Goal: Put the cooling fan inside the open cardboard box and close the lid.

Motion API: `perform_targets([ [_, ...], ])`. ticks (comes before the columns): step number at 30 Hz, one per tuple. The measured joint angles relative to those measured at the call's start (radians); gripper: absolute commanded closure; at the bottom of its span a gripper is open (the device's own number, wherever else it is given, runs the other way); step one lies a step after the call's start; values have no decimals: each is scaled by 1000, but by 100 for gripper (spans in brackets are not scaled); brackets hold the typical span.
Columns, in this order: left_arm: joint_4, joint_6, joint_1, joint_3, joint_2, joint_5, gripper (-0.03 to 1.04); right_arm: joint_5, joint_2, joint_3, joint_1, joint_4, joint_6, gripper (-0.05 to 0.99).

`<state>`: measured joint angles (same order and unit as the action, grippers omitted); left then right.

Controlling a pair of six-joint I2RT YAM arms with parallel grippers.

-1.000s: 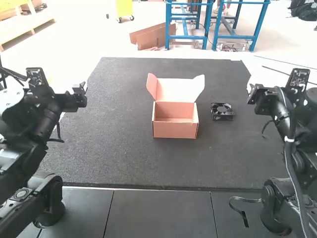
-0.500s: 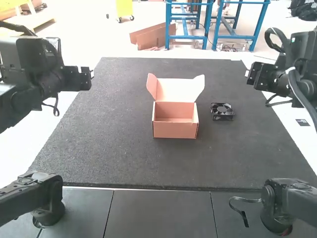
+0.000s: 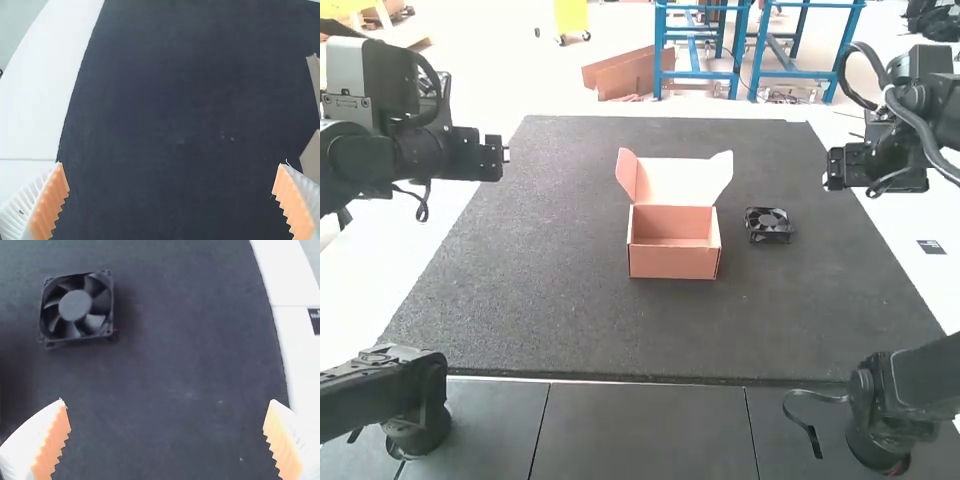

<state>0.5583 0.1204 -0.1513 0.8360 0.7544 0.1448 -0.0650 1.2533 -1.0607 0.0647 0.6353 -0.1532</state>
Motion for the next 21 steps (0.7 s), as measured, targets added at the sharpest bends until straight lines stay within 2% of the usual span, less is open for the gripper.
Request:
perform_targets([
  [3,13,0,-5,0,0,-6,4,63,76,-54,44,53,-18,4],
  [9,17,0,-12,0,40,-26,4,178,181,-73,68,60,-29,5],
  [15,28,0,-19,50,127,-52,4,217,376,-117,69,55,-36,5],
  [21,7,0,-19,66,156,-61,4,218,560,-253,68,28,-50,4],
])
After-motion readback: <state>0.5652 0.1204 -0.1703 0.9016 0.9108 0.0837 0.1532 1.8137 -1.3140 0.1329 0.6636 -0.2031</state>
